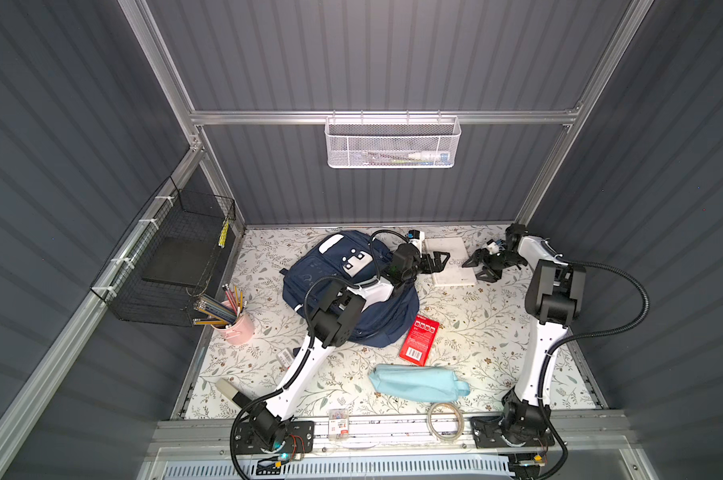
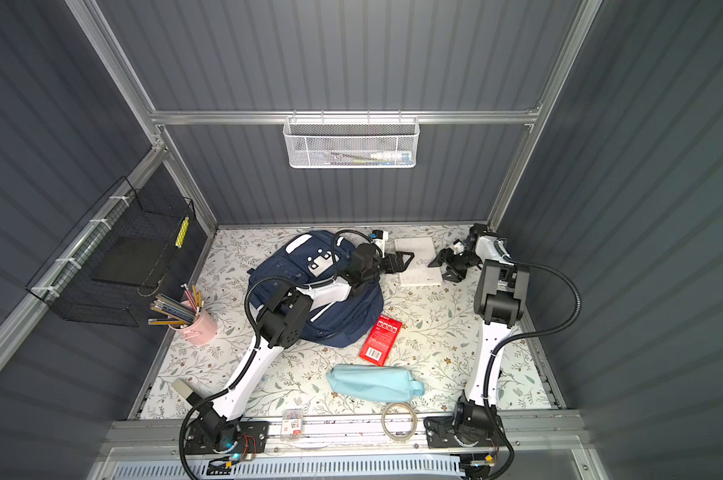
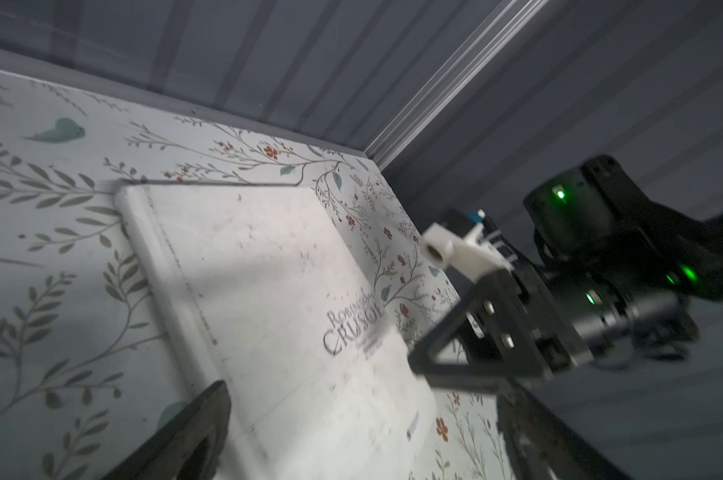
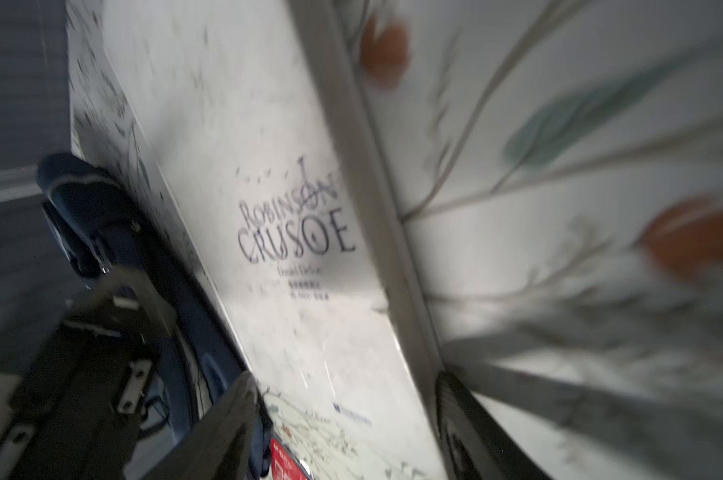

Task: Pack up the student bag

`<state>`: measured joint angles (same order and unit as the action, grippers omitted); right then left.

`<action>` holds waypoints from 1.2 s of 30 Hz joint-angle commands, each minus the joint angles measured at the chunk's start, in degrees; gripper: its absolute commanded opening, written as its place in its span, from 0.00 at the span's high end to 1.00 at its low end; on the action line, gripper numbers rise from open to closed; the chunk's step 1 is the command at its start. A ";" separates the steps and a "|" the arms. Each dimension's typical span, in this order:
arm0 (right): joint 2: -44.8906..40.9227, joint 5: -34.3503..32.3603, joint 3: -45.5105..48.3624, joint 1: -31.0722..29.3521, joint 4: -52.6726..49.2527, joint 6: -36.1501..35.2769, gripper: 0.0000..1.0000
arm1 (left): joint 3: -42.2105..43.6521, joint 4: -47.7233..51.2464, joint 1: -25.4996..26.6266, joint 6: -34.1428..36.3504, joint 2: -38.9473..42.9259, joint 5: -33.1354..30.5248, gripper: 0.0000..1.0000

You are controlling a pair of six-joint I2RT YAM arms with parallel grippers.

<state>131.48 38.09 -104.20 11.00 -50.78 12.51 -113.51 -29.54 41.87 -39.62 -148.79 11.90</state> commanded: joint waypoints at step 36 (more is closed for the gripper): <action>-8.56 12.73 18.77 -0.23 18.07 6.99 0.72 | -3.82 12.88 2.96 -14.03 -5.05 13.24 0.53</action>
<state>127.28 46.63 -89.52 12.16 -36.60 18.41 -121.71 -19.00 40.42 -52.99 -155.89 18.39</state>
